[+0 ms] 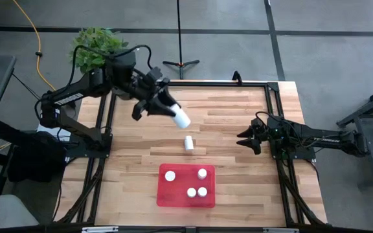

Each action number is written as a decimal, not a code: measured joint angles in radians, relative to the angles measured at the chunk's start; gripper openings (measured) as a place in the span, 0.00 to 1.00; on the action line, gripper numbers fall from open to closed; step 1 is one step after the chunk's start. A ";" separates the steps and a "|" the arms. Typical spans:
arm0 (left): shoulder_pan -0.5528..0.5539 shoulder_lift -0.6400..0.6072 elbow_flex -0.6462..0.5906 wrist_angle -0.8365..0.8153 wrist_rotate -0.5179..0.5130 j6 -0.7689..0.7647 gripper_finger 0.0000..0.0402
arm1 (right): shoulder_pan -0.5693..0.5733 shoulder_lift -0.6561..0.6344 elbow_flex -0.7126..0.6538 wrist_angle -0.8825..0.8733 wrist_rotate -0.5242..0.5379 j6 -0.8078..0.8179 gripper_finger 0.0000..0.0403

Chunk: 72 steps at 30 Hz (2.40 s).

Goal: Pick and place pill bottles into a basket
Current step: Put the top white pill bottle into the red bin

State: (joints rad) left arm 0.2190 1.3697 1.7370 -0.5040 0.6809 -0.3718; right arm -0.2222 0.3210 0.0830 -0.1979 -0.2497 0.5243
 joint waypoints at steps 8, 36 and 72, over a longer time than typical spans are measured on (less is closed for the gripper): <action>-0.117 0.000 0.000 -0.191 0.019 0.001 0.48 | 0.000 0.000 0.000 0.000 -0.003 0.042 0.56; -0.693 0.053 -0.001 -0.493 -0.764 -0.027 0.48 | 0.000 0.000 0.000 0.000 0.013 0.056 0.56; -0.796 0.453 -0.001 -0.455 -0.996 -0.089 0.48 | 0.000 0.000 0.000 0.000 -0.022 0.044 0.56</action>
State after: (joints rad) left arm -0.5769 1.8232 1.7363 -0.9592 -0.3152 -0.4612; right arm -0.2222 0.3214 0.0830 -0.1978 -0.2712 0.5686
